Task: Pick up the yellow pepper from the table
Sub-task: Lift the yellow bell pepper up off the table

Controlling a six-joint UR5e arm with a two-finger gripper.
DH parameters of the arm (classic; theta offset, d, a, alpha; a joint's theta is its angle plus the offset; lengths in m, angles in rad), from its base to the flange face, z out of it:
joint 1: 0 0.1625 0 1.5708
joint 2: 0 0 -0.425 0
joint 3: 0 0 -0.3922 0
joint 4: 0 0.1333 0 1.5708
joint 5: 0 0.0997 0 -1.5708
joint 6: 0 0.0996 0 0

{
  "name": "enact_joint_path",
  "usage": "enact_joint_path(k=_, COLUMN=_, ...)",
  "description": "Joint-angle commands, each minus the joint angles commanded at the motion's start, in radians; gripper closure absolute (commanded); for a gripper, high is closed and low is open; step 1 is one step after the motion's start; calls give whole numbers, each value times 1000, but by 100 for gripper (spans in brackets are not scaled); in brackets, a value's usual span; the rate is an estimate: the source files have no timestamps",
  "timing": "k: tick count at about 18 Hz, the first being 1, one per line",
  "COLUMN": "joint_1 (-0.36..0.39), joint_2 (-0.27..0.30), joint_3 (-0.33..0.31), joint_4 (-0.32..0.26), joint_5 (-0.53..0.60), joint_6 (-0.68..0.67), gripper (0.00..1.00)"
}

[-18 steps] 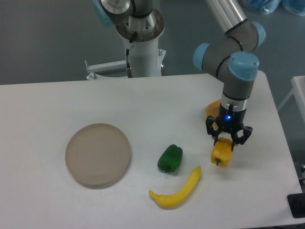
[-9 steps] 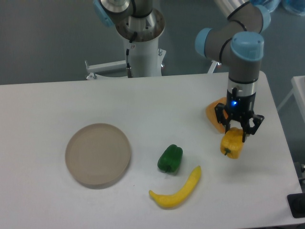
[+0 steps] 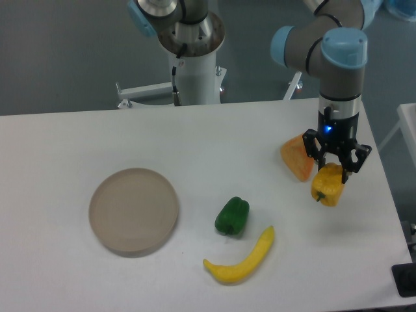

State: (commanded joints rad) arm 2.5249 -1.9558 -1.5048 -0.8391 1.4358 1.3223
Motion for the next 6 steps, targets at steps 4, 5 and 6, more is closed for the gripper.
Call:
enact_joint_path(k=4, joint_1=0, joint_2=-2, joint_3=2, joint_4=2, joint_5=2, joint_6=-2, gripper=66)
enact_joint_path(k=5, joint_1=-2, joint_2=-3, joint_3=2, joint_4=3, joint_5=2, joint_6=-2, gripper=66)
enact_joint_path(k=6, joint_1=-3, joint_2=-5, joint_3=2, joint_4=5, joint_5=2, joint_6=-2, gripper=66)
